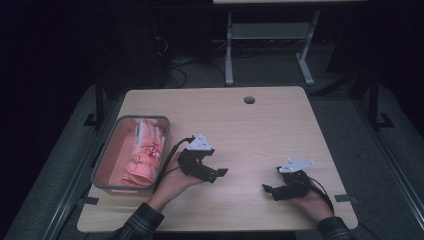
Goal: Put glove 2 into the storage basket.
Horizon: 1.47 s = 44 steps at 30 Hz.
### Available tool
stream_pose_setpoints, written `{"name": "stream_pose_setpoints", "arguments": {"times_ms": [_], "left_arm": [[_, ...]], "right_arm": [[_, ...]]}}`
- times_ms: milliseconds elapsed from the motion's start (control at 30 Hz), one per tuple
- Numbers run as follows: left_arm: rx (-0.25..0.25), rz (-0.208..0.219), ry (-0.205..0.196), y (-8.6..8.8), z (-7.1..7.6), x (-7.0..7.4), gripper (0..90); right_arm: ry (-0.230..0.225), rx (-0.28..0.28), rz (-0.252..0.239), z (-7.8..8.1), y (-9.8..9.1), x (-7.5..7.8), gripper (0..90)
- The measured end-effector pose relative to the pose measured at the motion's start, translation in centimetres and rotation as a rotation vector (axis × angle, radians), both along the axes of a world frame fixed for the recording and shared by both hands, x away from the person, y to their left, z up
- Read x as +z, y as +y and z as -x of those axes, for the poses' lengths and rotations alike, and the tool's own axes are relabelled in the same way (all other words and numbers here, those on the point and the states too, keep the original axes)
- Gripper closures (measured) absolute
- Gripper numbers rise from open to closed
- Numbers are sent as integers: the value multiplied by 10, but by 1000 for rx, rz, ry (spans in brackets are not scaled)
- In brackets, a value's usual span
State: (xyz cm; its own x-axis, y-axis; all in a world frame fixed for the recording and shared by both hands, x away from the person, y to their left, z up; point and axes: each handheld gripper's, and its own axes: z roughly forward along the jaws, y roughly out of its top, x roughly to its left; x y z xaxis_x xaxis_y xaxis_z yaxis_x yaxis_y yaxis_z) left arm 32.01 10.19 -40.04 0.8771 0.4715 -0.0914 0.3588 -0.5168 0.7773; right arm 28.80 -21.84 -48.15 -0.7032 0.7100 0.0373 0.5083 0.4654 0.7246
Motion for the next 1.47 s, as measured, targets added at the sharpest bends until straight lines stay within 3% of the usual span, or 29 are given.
{"name": "stream_pose_setpoints", "arguments": {"times_ms": [167, 767, 867, 1000, 1100, 1467], "left_arm": [[-14, -67, -9, -13, 2, -18, 149], [-4, -132, 20, -32, 7, -62, 137], [-2, -159, -4, -34, 8, -67, 129], [6, -163, -4, -33, 8, -74, 126], [2, -125, -35, -30, 10, -78, 125], [1, -125, -35, -30, 10, -78, 125]], "right_arm": [[1, 1, 0, 0, 0, 0, 135], [1, 8, -1, 0, 0, 0, 135], [0, 11, 0, 0, 0, 0, 135], [3, 12, -1, 0, 0, 0, 135], [2, 14, -1, 0, 0, 0, 135], [3, 14, -2, 1, 0, 0, 135]]}}
